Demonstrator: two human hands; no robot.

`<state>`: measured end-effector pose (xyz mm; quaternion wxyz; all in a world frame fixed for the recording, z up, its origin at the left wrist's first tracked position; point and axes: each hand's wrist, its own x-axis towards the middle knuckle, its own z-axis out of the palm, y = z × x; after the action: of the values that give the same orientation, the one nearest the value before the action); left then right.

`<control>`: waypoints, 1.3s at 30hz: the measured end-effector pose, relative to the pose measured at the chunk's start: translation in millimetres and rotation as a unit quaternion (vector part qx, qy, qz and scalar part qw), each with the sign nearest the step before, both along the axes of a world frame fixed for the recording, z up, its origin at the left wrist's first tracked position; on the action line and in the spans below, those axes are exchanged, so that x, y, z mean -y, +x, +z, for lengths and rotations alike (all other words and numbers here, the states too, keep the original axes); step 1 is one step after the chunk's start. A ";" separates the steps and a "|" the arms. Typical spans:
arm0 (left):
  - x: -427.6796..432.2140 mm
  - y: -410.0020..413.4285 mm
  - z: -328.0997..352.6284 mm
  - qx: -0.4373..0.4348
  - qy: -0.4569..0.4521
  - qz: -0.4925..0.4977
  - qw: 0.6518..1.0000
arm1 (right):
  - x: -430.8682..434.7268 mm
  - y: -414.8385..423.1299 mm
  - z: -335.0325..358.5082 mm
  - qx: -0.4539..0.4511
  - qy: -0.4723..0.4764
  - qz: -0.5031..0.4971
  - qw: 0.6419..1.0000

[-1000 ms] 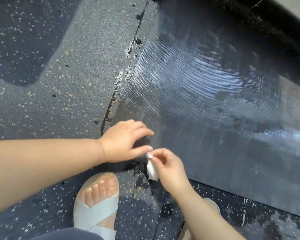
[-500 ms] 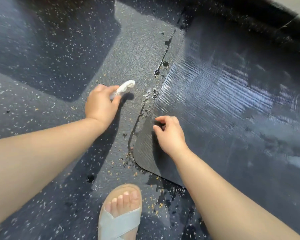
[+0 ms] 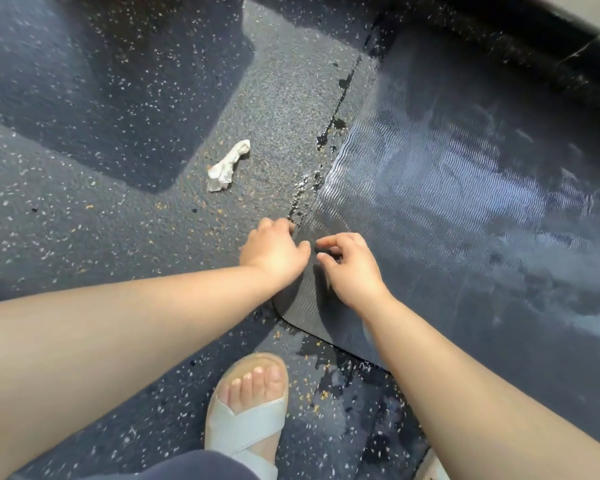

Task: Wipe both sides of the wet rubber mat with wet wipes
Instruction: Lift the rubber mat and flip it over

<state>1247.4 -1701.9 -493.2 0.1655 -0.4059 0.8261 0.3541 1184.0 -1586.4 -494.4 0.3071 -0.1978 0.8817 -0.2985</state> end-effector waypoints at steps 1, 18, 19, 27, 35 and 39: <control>-3.5 -2.9 0.6 0.019 0.024 0.020 0.999 | -4.0 1.0 -0.1 0.001 -0.012 -0.010 1.000; -16.6 -86.1 120.9 0.036 0.317 0.154 0.935 | -68.5 -35.0 103.5 0.162 -0.062 0.092 0.981; -21.4 -96.0 135.7 0.032 0.323 0.168 0.931 | -75.3 -42.4 117.8 0.158 -0.055 0.109 0.980; -64.0 -168.0 260.9 0.011 0.053 -0.041 0.998 | -142.9 -101.8 246.7 -0.025 -0.009 -0.123 0.992; -124.4 -204.4 422.2 -0.069 -0.001 -0.502 0.862 | -203.0 -130.8 395.7 0.005 -0.022 -0.170 0.985; -162.4 -213.1 505.6 -0.080 0.011 -0.461 0.884 | -245.4 -128.5 476.5 -0.062 -0.031 -0.217 0.974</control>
<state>1034.3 -1539.6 12.4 0.2482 0.0520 0.9265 0.2782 1055.5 -1341.0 -17.9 0.1730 -0.0296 0.9112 -0.3727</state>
